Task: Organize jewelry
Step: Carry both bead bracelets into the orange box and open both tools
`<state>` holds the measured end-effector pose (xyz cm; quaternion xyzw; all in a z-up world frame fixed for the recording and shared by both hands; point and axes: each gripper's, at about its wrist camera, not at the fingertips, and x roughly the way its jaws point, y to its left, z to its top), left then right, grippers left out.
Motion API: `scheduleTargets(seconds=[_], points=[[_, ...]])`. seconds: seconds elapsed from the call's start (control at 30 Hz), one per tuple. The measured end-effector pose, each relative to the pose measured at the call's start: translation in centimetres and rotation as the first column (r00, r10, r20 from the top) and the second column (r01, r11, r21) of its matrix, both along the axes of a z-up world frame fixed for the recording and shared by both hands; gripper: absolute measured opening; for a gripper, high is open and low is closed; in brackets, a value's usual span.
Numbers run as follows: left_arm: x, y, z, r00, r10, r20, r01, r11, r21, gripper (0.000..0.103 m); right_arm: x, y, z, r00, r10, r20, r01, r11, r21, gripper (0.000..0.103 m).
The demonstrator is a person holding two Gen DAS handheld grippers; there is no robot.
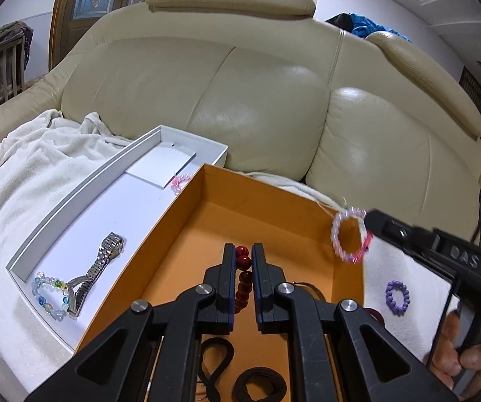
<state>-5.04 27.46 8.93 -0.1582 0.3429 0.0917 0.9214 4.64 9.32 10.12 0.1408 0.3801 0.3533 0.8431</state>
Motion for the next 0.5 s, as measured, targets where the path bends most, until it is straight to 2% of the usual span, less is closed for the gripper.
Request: scheduleTargets(seconds=[0.07,0.13,0.2,0.23,0.27,0.3,0.5], points=[[0.2,0.1,-0.3,1.0,0.013,-0.017,-0.013,1.0,0.002,0.009,0.8,0.6,-0.4,1.0,-0.014,0.007,0.014,1.0,-0.01,0.009],[0.6,-0.1,-0.5,0.998,0.037,-0.042,-0.036,0.999,0.022,0.015,1.2,1.0,-0.9,1.0,-0.015,-0.003,0.015,1.0,-0.002,0.012],[0.6,-0.3,-0.3,0.998,0.055,-0.041,-0.053,0.998,0.044,0.034,1.5,1.2,-1.2,1.0,-0.014,-0.013,0.014,1.0,0.003,0.014],[0.5,-0.4,-0.1,0.998,0.062,-0.033,-0.06,0.997,0.052,0.038,1.5,1.2,-1.4,1.0,-0.015,-0.022,0.015,1.0,0.007,0.024],[0.4,-0.4,0.1,0.997,0.068,-0.024,-0.067,0.996,0.057,0.042,1.5,0.9,-1.4,0.999,-0.016,-0.028,0.017,1.0,0.016,0.029],[0.3,-0.5,0.3,0.997,0.073,-0.014,-0.072,0.996,0.059,0.042,1.5,0.6,-1.2,0.999,-0.022,-0.024,0.022,1.0,0.022,0.034],[-0.6,-1.8,2.1,0.996,0.085,0.042,-0.087,0.994,0.06,0.043,0.6,-4.0,0.7,0.995,-0.101,0.007,0.101,0.995,0.006,0.034]])
